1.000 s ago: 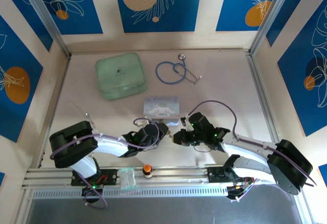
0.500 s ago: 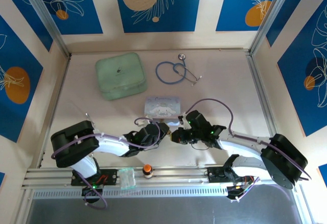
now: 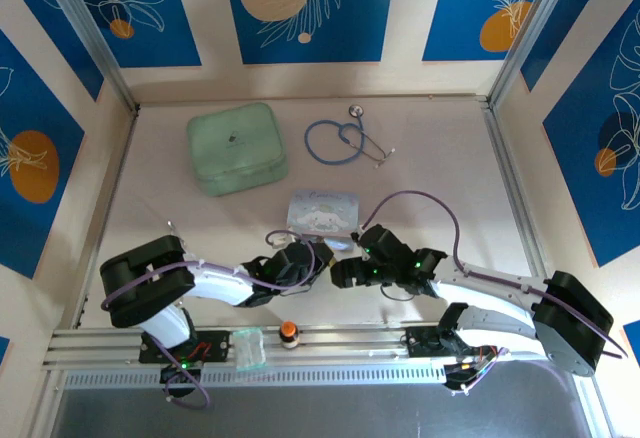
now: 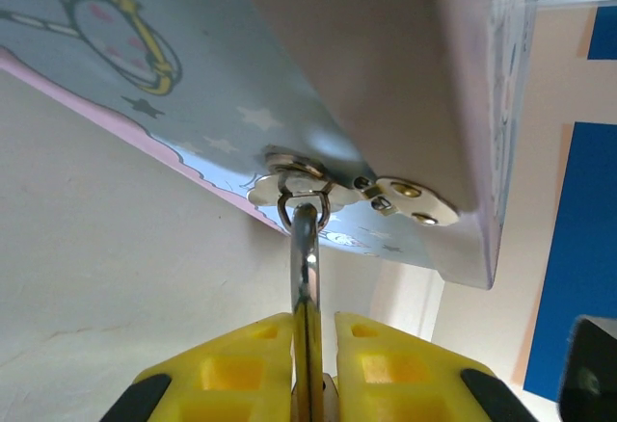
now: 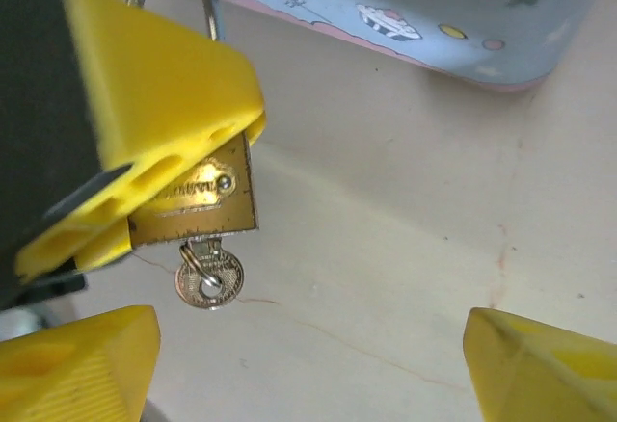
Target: Unlock the padlock with the key
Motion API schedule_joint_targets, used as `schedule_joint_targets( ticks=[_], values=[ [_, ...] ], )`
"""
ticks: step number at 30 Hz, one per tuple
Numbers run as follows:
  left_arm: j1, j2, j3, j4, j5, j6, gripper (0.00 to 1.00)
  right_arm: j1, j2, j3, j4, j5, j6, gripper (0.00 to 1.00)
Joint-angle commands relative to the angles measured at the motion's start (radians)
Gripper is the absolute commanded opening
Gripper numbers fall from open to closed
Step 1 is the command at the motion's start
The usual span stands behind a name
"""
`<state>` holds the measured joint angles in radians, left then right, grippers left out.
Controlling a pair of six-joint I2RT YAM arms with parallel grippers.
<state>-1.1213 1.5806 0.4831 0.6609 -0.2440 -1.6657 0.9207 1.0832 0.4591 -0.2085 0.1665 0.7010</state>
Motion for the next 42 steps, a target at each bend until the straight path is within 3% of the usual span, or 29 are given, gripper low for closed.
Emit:
schedule_joint_targets(
  ticks=[1, 10, 18, 23, 26, 30, 37, 42],
  values=[
    [0.002, 0.004, 0.028, 0.028, 0.04, 0.024, 0.0, 0.055, -0.003, 0.047, -0.055, 0.171, -0.171, 0.66],
    [0.001, 0.01, 0.018, 0.055, 0.05, 0.006, 0.0, 0.149, 0.049, 0.046, 0.083, 0.252, -0.279, 0.44],
    [0.002, 0.013, 0.009, 0.095, 0.074, -0.022, 0.0, 0.2, 0.125, 0.03, 0.207, 0.334, -0.334, 0.41],
    [0.0, 0.018, 0.0, 0.134, 0.087, -0.041, 0.0, 0.209, 0.148, 0.03, 0.288, 0.371, -0.354, 0.3],
    [0.0, 0.019, -0.007, 0.135, 0.086, -0.043, 0.0, 0.188, 0.148, 0.031, 0.295, 0.323, -0.35, 0.23],
    [0.0, 0.023, -0.02, 0.145, 0.083, -0.046, 0.0, 0.118, 0.118, -0.006, 0.317, 0.152, -0.329, 0.17],
    [0.0, 0.027, -0.035, 0.161, 0.083, -0.041, 0.0, -0.077, 0.057, -0.082, 0.35, -0.191, -0.245, 0.17],
    [0.0, 0.017, -0.044, 0.159, 0.081, -0.04, 0.0, -0.173, 0.082, -0.086, 0.293, -0.246, -0.201, 0.21]
  ],
)
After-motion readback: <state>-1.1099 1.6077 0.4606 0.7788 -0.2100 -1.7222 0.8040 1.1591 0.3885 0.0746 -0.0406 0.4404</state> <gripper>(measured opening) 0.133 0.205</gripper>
